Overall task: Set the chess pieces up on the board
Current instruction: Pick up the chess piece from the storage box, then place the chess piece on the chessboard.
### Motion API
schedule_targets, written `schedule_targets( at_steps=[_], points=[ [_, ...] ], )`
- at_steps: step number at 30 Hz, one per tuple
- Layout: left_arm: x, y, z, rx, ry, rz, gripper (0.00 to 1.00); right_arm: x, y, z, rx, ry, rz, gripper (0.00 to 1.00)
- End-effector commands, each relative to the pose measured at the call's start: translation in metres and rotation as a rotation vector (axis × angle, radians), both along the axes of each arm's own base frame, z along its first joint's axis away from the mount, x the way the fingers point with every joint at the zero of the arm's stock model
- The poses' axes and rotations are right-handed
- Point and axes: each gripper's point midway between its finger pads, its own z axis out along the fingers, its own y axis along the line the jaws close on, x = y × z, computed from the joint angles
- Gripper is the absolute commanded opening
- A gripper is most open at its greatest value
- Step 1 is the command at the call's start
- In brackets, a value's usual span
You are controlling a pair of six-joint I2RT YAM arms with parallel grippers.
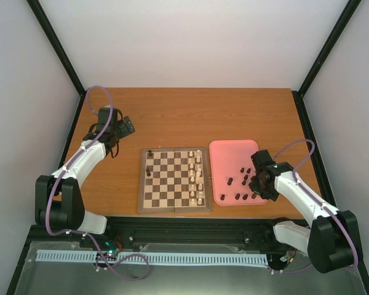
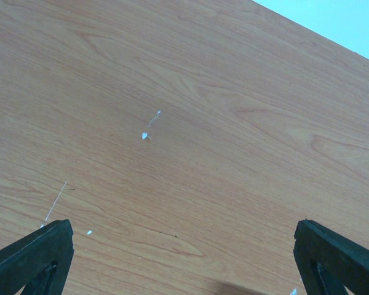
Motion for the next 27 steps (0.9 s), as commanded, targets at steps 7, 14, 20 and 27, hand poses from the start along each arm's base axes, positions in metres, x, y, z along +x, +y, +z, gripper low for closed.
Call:
schedule_targets(
  at_steps=[7, 14, 20, 27],
  points=[
    [0.009, -0.001, 0.014, 0.014, -0.037, -0.005, 1.0, 0.02, 0.0, 0.04, 0.009, -0.122, 0.004, 0.03],
    [0.012, -0.001, 0.013, 0.017, -0.03, -0.006, 1.0, 0.07, 0.023, 0.08, 0.033, -0.263, 0.121, 0.03],
    [0.012, 0.0, 0.013, 0.022, -0.03, 0.0, 1.0, 0.118, 0.082, 0.119, -0.017, -0.38, 0.314, 0.03],
    [0.014, 0.002, 0.01, 0.032, -0.016, 0.009, 1.0, 0.153, 0.205, 0.138, -0.021, -0.437, 0.596, 0.03]
  ],
)
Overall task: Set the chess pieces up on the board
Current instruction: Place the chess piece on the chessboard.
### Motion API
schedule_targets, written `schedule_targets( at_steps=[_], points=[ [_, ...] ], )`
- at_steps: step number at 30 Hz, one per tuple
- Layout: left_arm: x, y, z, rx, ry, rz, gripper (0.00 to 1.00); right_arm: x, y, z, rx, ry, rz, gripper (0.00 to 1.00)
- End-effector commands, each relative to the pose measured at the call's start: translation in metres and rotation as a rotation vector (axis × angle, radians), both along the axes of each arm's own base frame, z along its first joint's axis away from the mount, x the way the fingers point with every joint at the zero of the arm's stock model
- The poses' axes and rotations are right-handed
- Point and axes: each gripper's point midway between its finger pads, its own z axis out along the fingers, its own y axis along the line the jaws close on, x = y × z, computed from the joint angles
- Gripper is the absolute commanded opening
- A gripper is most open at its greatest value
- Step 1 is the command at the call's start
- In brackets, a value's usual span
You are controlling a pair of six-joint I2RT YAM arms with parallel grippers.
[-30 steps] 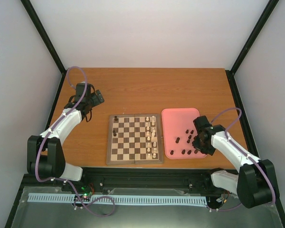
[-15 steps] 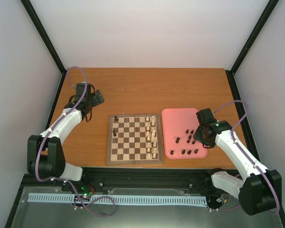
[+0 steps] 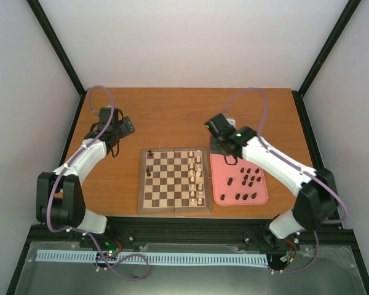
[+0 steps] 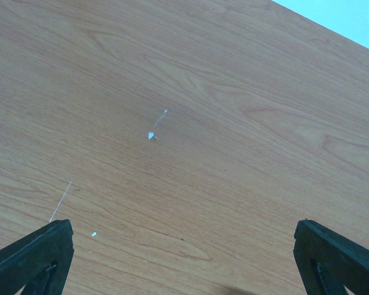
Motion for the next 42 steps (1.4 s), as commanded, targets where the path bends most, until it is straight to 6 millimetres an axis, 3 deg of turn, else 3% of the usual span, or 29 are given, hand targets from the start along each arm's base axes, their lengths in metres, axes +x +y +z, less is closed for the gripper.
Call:
schedule_targets(
  at_steps=[1, 5, 9, 17, 29, 41, 42],
  points=[
    [0.011, -0.001, 0.015, 0.019, -0.03, -0.003, 1.0, 0.019, 0.074, 0.014, -0.029, -0.067, 0.172, 0.03],
    [0.009, 0.002, 0.016, 0.027, -0.032, 0.007, 1.0, 0.015, 0.152, 0.007, -0.042, -0.05, 0.359, 0.03],
    [0.007, 0.003, 0.018, 0.03, -0.036, 0.015, 1.0, 0.013, 0.21, 0.003, -0.006, -0.044, 0.481, 0.03],
    [0.004, 0.003, 0.021, 0.026, -0.043, 0.013, 1.0, 0.009, 0.274, -0.031, 0.037, 0.042, 0.631, 0.03],
    [0.004, 0.004, 0.02, 0.028, -0.04, 0.017, 1.0, -0.004, 0.306, -0.06, 0.042, 0.11, 0.715, 0.03],
    [0.005, 0.004, 0.017, 0.03, -0.032, 0.018, 1.0, -0.007, 0.309, -0.086, -0.017, 0.15, 0.728, 0.03],
    [0.005, 0.004, 0.017, 0.03, -0.032, 0.018, 1.0, -0.004, 0.313, -0.079, -0.006, 0.133, 0.728, 0.03]
  ],
)
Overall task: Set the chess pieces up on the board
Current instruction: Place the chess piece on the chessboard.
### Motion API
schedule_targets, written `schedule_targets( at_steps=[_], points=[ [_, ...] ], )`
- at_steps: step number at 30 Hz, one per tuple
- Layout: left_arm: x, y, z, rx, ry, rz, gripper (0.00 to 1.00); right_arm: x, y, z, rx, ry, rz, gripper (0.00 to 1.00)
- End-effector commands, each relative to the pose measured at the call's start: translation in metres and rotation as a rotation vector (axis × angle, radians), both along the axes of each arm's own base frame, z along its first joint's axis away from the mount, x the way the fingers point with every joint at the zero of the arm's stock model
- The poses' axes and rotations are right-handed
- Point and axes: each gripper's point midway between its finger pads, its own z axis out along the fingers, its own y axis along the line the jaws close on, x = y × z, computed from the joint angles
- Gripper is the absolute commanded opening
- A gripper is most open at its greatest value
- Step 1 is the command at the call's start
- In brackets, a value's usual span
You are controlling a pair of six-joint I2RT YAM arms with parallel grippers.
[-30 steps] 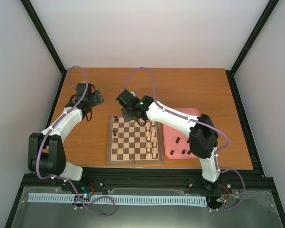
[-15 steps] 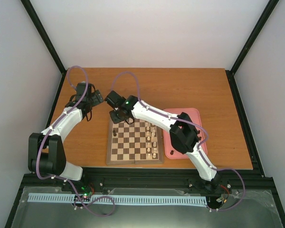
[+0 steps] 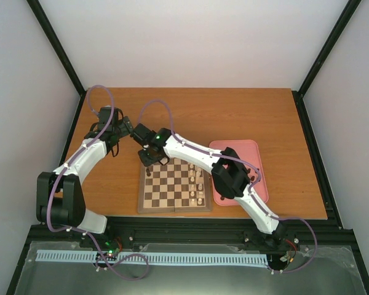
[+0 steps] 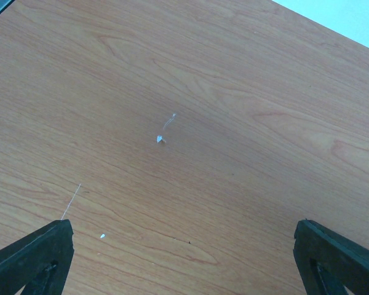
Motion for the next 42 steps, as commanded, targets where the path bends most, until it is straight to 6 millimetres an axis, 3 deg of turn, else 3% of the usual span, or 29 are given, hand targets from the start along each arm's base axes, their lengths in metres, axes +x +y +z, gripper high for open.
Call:
schedule_targets(
  at_steps=[1, 30, 42],
  points=[
    [0.005, -0.002, 0.017, 0.008, -0.038, -0.007, 1.0, 0.002, 0.005, 0.006, -0.009, -0.024, 0.015, 0.03],
    [0.006, -0.002, 0.014, 0.008, -0.03, -0.008, 1.0, -0.002, 0.005, -0.017, -0.078, -0.03, 0.027, 0.03],
    [0.006, -0.002, 0.013, 0.009, -0.028, -0.007, 1.0, -0.004, 0.006, -0.009, -0.067, -0.026, 0.037, 0.1]
  ],
)
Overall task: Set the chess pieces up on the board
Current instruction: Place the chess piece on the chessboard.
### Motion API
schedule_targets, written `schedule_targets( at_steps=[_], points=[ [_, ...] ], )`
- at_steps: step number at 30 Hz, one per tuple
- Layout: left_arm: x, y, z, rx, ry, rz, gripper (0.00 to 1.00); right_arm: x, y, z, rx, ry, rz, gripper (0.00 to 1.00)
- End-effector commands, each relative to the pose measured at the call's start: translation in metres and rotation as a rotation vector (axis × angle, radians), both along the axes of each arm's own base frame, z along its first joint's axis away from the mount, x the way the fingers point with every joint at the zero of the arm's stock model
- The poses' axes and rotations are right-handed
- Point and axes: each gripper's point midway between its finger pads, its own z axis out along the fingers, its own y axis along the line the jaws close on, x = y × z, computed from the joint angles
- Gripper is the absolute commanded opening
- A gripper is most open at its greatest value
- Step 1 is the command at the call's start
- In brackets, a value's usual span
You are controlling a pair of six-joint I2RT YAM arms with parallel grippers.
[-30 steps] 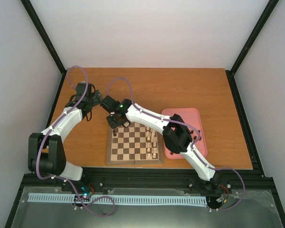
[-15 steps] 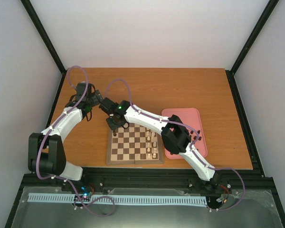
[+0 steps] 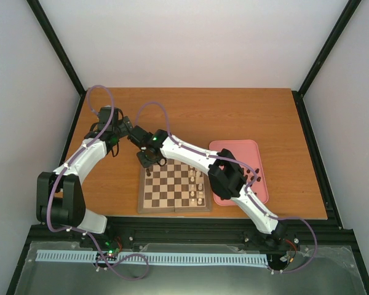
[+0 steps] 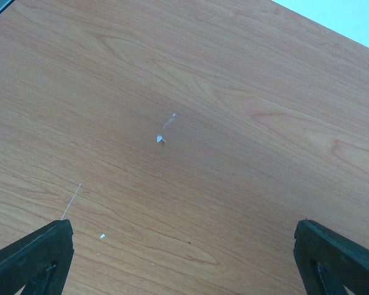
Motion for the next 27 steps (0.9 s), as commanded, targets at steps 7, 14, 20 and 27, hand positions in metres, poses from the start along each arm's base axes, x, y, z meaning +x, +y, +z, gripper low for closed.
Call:
schedule_targets(
  at_steps=[7, 14, 20, 27],
  points=[
    [0.0057, -0.0016, 0.0132, 0.008, -0.028, -0.005, 1.0, -0.0107, -0.0013, -0.0026, -0.025, 0.018, 0.022, 0.09],
    [0.0048, -0.0016, 0.0142, 0.008, -0.03, -0.006, 1.0, -0.0097, 0.0008, -0.0032, -0.021, 0.011, 0.024, 0.1],
    [0.0044, -0.0014, 0.0149, 0.008, -0.031, -0.005, 1.0, -0.0093, 0.003, -0.0024, -0.013, 0.009, 0.028, 0.13],
    [0.0048, -0.0018, 0.0153, 0.009, -0.032, -0.006, 1.0, -0.0105, 0.0017, 0.0055, -0.006, 0.005, 0.033, 0.19]
  ],
)
